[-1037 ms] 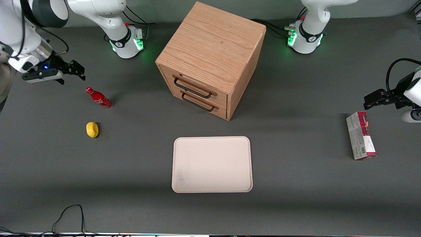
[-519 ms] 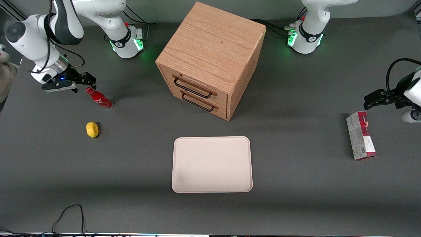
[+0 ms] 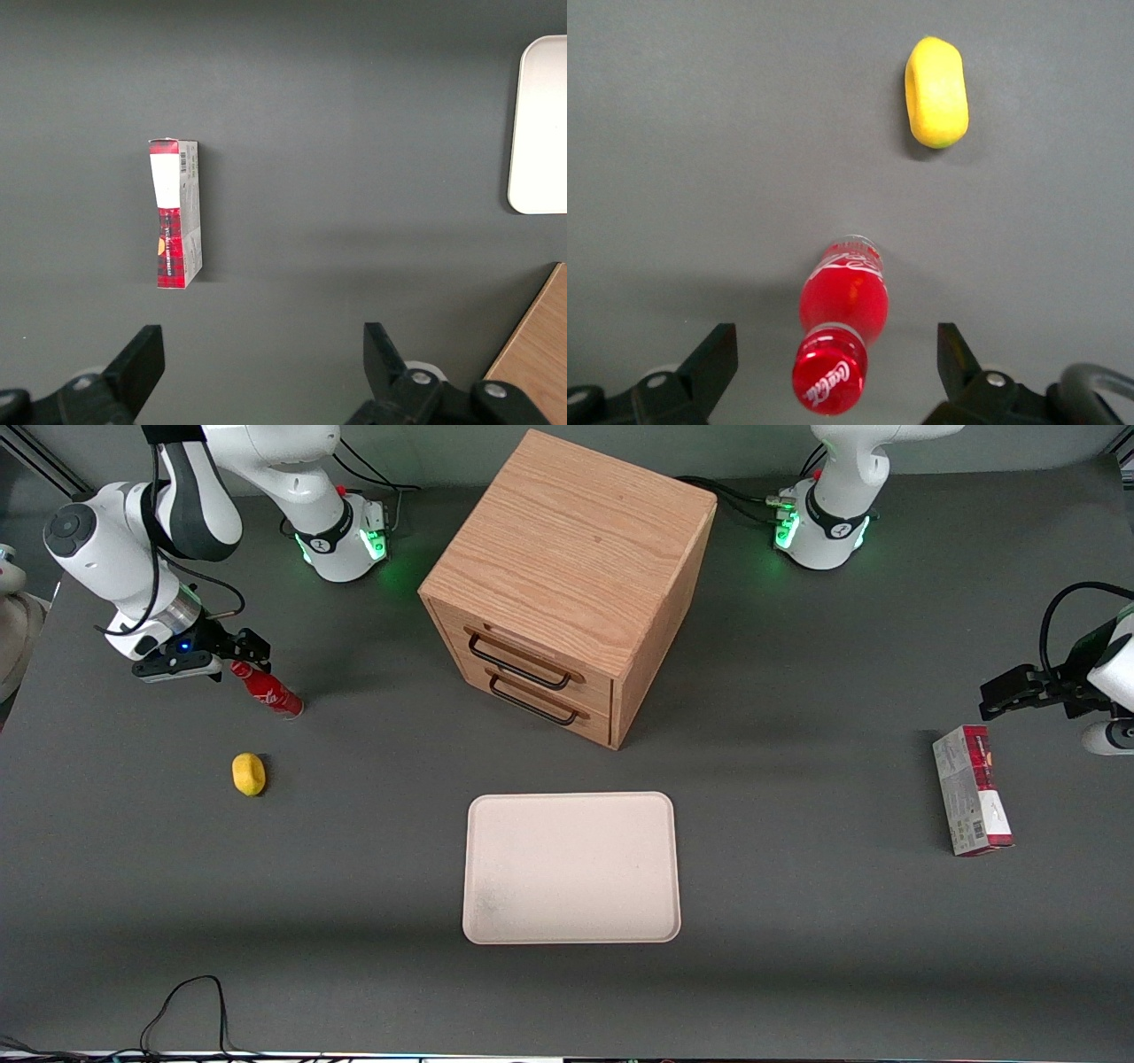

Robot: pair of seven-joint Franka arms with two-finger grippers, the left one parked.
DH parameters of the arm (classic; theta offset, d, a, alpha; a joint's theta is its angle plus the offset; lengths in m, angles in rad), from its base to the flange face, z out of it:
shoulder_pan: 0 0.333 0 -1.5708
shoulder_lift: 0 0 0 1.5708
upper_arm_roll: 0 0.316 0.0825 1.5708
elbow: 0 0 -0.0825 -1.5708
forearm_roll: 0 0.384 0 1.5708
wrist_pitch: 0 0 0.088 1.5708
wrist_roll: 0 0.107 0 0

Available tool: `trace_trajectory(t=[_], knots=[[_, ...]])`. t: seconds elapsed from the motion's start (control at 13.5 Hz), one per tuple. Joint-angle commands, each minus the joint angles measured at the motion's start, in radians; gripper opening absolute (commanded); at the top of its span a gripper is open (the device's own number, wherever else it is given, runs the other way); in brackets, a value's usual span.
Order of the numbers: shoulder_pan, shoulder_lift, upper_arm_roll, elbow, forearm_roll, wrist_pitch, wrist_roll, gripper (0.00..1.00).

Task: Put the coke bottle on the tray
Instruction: 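Close the right gripper on the bottle near its cap, then lift the bottle off the table with the right gripper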

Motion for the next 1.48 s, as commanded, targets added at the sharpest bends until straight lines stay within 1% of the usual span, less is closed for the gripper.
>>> trace_trajectory(t=[0.0,0.07,0.15,0.22,0.3,0.44,0.59,0.74,0.81,1.04,1.19,1.26,1.41], knots=[[0.007,0.008,-0.018,-0.006,-0.017,0.023,-0.014,0.98],[0.007,0.005,-0.018,-0.007,-0.018,0.017,-0.014,0.87],[0.007,0.002,-0.018,-0.006,-0.017,0.009,-0.014,0.69],[0.009,-0.004,-0.018,-0.006,-0.018,-0.002,-0.016,0.54],[0.009,-0.007,-0.015,-0.001,-0.018,-0.016,-0.014,0.44],[0.009,-0.015,-0.009,0.008,-0.018,-0.037,-0.014,0.31],[0.010,-0.024,-0.007,0.010,-0.018,-0.039,-0.014,0.24],[0.019,-0.027,-0.007,0.014,-0.018,-0.049,-0.014,0.22],[0.033,-0.028,-0.007,0.045,-0.018,-0.084,-0.011,0.22],[0.038,-0.042,0.002,0.230,-0.018,-0.310,-0.013,0.21],[0.038,-0.041,0.012,0.388,-0.014,-0.474,-0.013,0.21],[0.077,-0.025,0.022,0.533,-0.011,-0.582,-0.005,0.21],[0.111,0.036,0.022,0.736,-0.005,-0.745,0.006,0.21]])
